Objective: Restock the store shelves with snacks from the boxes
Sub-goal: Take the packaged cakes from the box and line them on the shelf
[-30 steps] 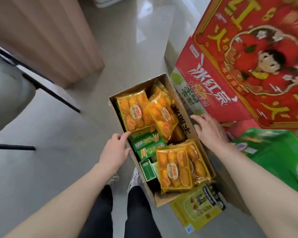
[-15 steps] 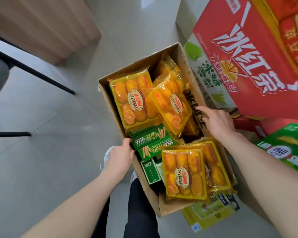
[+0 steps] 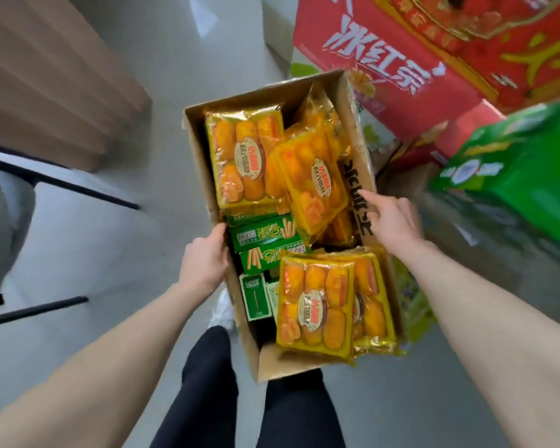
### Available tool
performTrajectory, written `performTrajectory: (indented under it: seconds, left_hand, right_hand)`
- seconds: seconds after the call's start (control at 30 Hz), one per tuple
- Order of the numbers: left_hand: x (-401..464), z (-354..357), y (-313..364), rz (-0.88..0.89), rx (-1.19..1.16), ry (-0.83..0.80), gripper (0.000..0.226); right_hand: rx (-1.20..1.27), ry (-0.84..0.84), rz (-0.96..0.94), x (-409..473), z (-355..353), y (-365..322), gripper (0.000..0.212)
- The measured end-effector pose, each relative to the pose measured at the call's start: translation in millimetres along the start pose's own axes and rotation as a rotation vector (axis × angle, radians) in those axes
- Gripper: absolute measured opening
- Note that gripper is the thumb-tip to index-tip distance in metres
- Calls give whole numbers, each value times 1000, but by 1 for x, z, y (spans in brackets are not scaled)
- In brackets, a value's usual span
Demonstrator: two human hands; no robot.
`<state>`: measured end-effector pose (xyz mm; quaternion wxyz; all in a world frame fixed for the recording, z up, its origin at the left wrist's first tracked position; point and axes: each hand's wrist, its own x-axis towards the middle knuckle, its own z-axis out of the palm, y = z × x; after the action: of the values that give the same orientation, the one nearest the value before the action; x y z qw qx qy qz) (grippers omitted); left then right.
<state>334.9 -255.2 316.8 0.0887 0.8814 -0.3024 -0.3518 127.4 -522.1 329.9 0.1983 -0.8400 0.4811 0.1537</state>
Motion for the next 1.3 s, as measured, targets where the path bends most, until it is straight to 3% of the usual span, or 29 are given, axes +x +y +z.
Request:
performTrajectory:
  seconds: [0.27,0.53,0.8,1.1,1.3]
  left_hand:
    - [-69,-67,36,322,229,-78,31]
    - [-161,-27,106,754,514,-129,35]
    - [-338,114,182,1085,668,-216,34]
    - [-604,330,256,1472,852,-390,37]
    - [-766,460,307,1666,978,-522,43]
  right_hand:
    - [144,141,314,-197,-15,17,51]
    - [427,287,680,-408,27,67,50]
    - [522,417,1063,-664,119,142,48]
    - [606,452,1490,-972,204,231,51]
    - [652,442,1701,-1119,251,282,52]
